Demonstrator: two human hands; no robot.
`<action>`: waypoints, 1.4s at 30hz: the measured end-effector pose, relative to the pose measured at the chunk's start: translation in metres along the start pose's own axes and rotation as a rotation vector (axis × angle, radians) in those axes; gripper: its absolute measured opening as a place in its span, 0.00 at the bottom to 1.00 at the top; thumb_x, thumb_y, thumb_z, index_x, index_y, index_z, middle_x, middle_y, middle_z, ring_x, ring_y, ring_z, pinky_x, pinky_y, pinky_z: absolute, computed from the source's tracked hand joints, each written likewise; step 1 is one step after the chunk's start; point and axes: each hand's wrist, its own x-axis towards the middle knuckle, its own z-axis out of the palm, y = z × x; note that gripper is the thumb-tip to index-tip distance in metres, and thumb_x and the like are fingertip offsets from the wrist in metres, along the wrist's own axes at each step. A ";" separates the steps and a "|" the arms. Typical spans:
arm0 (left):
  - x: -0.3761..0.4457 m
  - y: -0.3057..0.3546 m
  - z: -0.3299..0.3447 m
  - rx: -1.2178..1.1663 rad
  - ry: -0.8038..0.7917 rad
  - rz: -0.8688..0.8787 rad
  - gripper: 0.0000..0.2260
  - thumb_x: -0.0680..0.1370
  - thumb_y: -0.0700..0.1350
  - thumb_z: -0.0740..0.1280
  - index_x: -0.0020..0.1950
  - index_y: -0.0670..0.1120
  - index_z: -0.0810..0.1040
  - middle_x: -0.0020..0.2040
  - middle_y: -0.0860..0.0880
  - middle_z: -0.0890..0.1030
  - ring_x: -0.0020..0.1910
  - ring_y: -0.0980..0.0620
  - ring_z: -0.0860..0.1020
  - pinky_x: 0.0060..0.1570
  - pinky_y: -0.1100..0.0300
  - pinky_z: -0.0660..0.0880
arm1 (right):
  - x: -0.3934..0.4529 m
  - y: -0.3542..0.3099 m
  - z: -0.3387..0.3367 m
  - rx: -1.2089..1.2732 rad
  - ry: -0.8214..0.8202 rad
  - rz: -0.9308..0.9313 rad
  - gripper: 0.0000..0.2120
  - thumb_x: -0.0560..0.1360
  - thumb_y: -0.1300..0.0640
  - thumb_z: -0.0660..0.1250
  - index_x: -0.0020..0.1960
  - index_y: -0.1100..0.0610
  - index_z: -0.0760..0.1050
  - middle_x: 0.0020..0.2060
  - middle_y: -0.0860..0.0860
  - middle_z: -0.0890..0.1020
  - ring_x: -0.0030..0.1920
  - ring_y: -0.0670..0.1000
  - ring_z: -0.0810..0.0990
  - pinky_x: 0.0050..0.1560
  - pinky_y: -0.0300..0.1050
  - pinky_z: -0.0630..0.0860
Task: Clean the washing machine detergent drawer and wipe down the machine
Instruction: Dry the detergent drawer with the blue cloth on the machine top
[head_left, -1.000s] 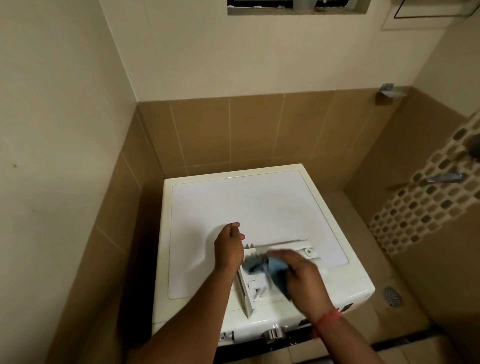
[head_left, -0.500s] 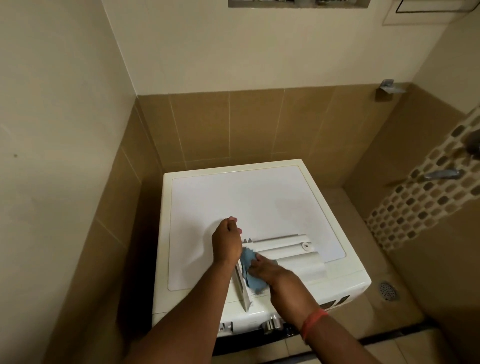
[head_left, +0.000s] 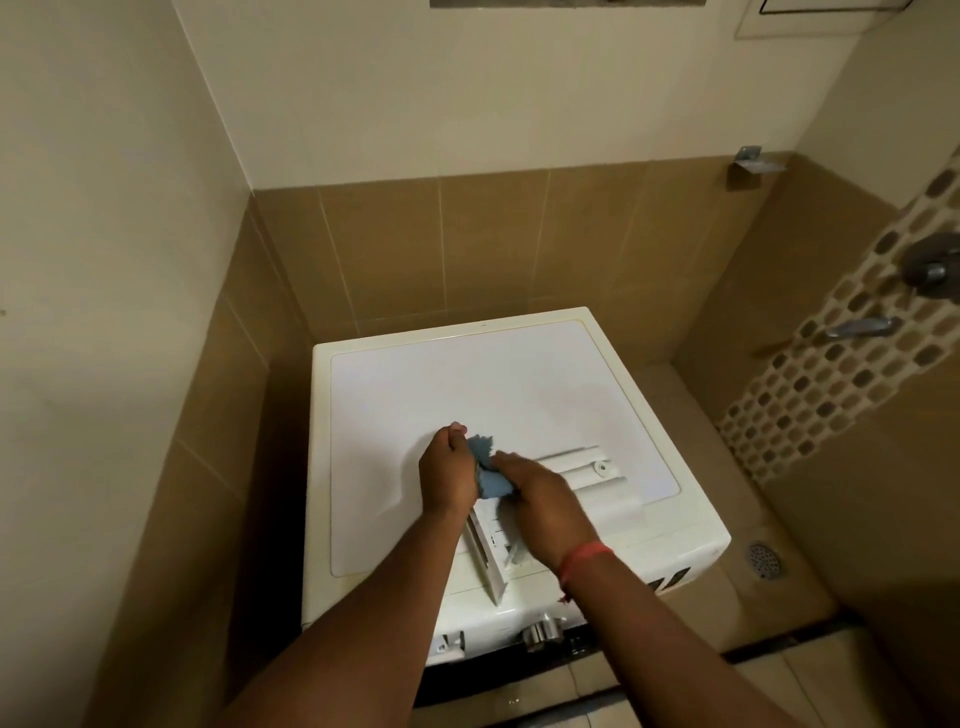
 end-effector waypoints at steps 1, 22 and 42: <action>0.000 0.000 -0.001 -0.002 0.003 -0.001 0.16 0.84 0.45 0.55 0.60 0.41 0.79 0.59 0.46 0.81 0.59 0.47 0.78 0.61 0.59 0.71 | 0.001 0.003 0.010 -0.047 -0.065 -0.018 0.22 0.72 0.69 0.59 0.60 0.53 0.79 0.53 0.47 0.81 0.53 0.43 0.77 0.55 0.36 0.71; -0.033 0.006 0.006 0.556 0.121 0.430 0.20 0.82 0.56 0.58 0.69 0.46 0.73 0.70 0.46 0.73 0.72 0.46 0.67 0.72 0.46 0.64 | -0.043 0.042 -0.019 -0.127 -0.061 0.011 0.17 0.71 0.59 0.61 0.58 0.55 0.81 0.57 0.50 0.82 0.58 0.53 0.79 0.62 0.46 0.73; -0.048 0.005 0.025 0.894 0.012 0.323 0.28 0.81 0.63 0.51 0.74 0.49 0.68 0.78 0.52 0.61 0.79 0.54 0.49 0.73 0.54 0.59 | -0.009 0.109 -0.128 1.467 -0.067 0.763 0.13 0.78 0.60 0.62 0.60 0.57 0.79 0.54 0.57 0.83 0.55 0.59 0.82 0.62 0.60 0.74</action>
